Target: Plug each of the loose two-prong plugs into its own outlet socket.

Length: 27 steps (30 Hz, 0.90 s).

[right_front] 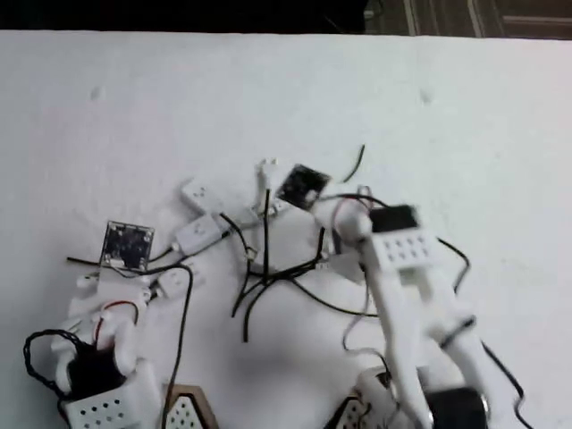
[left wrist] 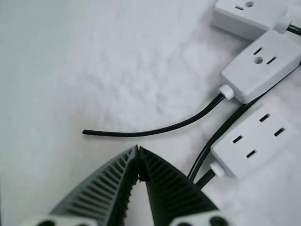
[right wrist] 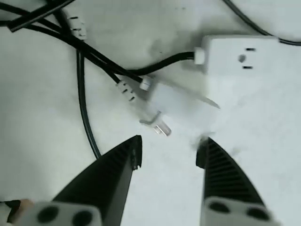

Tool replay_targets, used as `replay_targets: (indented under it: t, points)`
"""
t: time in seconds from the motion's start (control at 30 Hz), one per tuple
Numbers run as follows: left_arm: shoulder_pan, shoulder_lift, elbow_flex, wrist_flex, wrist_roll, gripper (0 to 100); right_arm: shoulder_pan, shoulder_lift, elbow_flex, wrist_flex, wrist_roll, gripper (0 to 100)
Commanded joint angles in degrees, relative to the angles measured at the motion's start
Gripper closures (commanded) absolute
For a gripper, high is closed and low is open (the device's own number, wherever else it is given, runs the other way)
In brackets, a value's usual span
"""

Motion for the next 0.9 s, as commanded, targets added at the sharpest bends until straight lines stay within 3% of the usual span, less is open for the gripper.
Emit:
replay_targets:
  t: [0.0, 0.3, 0.87]
  points:
    - [0.4, -0.5, -0.3, -1.1, -0.4, 98, -4.2, 6.9, -4.7, 0.0, 0.5, 80.4]
    - [0.4, -0.5, -0.2, -1.1, -0.5, 98, -3.9, 15.8, -7.5, 0.1, 0.5, 80.4]
    - [0.5, -0.5, -0.2, -1.1, -0.5, 98, -0.4, 8.0, -7.4, 8.3, 0.5, 80.4]
